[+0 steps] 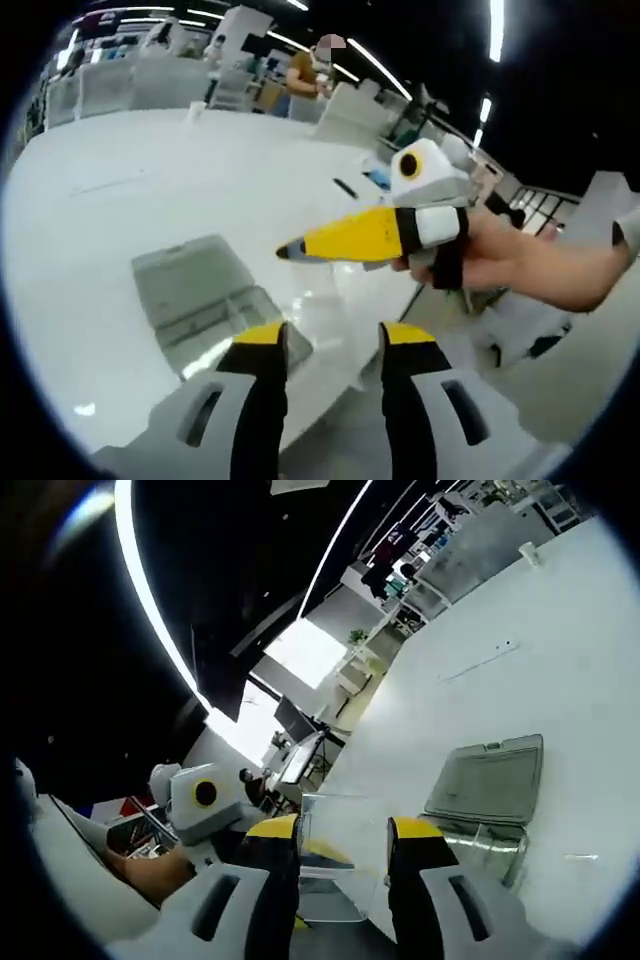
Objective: Insert the divider into the dual guide fixture by aligning both edges with the guide slots and pushing it downward to the bottom, including one-sided entry, uneven engagement, binding, and posture correction.
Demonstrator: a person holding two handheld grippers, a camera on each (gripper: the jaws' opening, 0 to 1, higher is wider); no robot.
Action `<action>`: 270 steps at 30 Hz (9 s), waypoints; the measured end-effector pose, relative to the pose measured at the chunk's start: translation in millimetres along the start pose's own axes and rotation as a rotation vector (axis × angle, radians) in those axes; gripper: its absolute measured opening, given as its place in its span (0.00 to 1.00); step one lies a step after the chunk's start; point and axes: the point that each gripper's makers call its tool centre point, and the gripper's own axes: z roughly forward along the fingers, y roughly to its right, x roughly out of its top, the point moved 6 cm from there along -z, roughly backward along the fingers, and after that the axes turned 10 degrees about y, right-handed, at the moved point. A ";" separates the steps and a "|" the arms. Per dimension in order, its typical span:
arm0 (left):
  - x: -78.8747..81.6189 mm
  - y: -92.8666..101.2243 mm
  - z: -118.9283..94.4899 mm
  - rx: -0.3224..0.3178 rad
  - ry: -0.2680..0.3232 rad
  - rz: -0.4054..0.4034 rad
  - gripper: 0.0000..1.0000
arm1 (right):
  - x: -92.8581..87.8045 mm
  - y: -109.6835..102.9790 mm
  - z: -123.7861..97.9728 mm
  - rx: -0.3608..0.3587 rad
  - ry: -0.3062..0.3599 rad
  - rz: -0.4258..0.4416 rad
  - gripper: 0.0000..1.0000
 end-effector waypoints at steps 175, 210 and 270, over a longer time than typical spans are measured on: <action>0.6 -78.1 3.8 0.488 -0.482 -0.405 0.01 | -62.4 -5.5 -37.2 0.034 -0.230 -0.858 0.64; -23.1 -86.0 17.4 0.529 -0.520 -0.490 0.01 | -72.6 -1.4 -35.5 0.056 -0.284 -0.934 0.70; -40.3 -111.6 36.0 0.525 -0.542 -0.593 0.01 | -70.0 16.3 -31.6 0.048 -0.314 -0.918 0.70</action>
